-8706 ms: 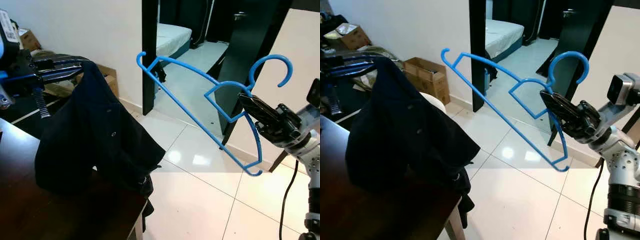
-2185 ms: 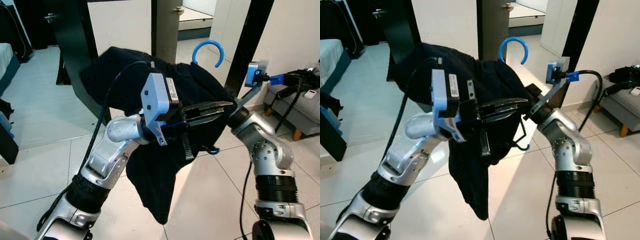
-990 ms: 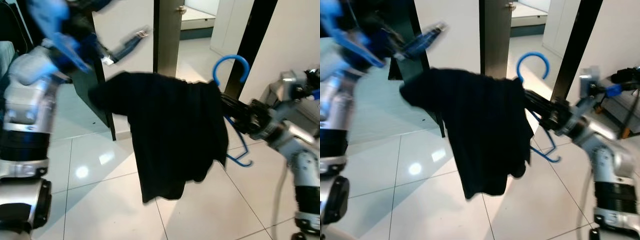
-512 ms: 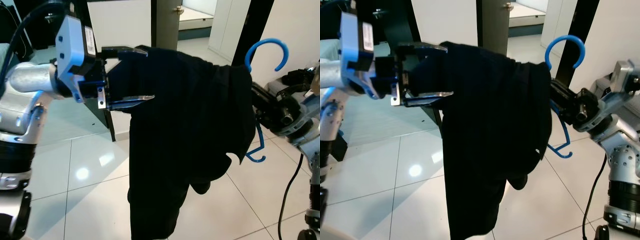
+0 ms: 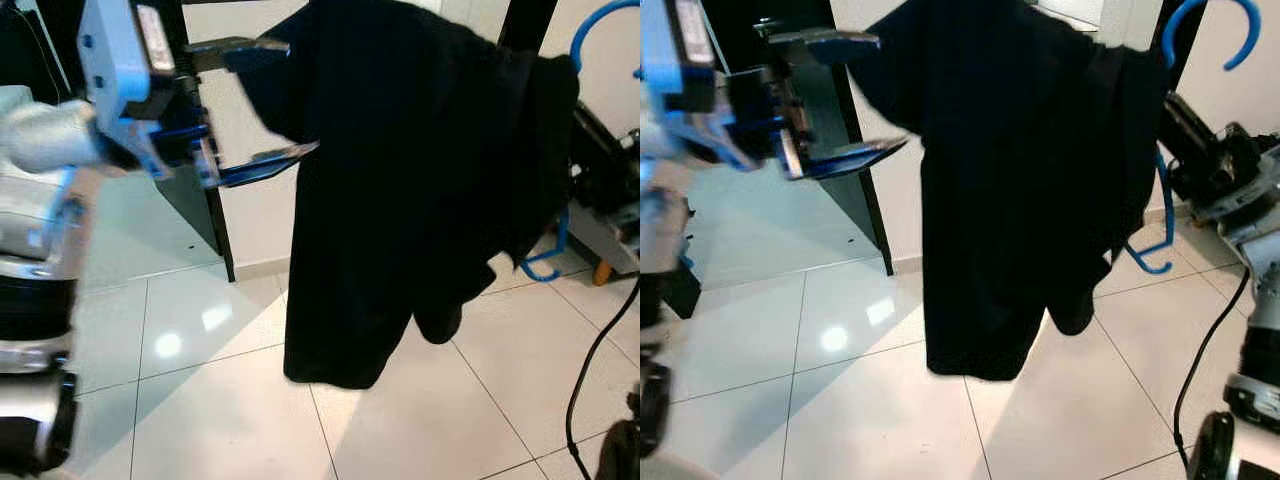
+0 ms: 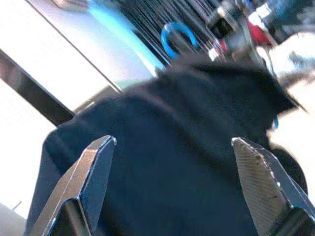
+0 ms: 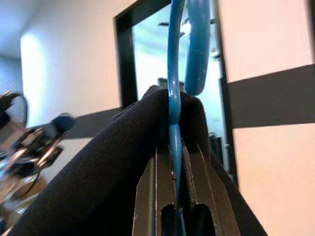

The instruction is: Hang hanger

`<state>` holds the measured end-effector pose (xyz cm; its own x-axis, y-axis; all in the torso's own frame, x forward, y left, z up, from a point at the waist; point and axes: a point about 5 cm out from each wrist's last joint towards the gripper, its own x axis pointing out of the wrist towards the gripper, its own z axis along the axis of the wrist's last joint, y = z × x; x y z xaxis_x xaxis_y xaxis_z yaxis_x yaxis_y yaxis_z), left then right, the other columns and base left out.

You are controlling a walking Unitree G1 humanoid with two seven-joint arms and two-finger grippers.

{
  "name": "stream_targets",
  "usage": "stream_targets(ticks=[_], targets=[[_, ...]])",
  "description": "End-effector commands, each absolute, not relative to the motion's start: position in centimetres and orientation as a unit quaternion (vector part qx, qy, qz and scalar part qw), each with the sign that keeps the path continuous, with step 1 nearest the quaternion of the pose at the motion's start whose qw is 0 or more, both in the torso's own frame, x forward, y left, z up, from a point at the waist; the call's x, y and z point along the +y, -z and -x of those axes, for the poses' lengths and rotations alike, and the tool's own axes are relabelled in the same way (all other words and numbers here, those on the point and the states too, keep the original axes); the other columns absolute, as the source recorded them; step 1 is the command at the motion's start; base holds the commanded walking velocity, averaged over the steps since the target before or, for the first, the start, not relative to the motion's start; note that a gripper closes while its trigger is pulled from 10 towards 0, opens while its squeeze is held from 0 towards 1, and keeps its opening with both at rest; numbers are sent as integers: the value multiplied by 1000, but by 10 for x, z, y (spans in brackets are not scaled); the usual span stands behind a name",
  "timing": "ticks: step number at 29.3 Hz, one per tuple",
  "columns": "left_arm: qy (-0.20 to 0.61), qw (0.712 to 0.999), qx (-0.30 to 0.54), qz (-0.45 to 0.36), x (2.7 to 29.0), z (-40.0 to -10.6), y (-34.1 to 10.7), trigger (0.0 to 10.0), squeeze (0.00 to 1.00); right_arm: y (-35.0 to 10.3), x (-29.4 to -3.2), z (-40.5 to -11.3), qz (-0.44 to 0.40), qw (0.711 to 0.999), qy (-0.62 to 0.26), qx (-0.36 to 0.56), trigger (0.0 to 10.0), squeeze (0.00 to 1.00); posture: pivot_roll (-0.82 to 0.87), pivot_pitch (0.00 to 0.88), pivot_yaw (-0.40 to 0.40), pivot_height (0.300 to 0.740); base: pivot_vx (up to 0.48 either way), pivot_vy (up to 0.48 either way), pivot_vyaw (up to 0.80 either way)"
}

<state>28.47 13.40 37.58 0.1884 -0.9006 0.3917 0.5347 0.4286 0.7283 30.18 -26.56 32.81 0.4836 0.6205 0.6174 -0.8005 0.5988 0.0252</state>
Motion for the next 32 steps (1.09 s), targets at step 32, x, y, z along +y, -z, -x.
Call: stream_targets(ticks=[32], targets=[[584, 702, -189, -362, 159, -284, -350, 10000, 0, -273, -205, -287, -35, 804, -581, -119, 10000, 0, 25, 0, 11, 740, 0, 0, 0]])
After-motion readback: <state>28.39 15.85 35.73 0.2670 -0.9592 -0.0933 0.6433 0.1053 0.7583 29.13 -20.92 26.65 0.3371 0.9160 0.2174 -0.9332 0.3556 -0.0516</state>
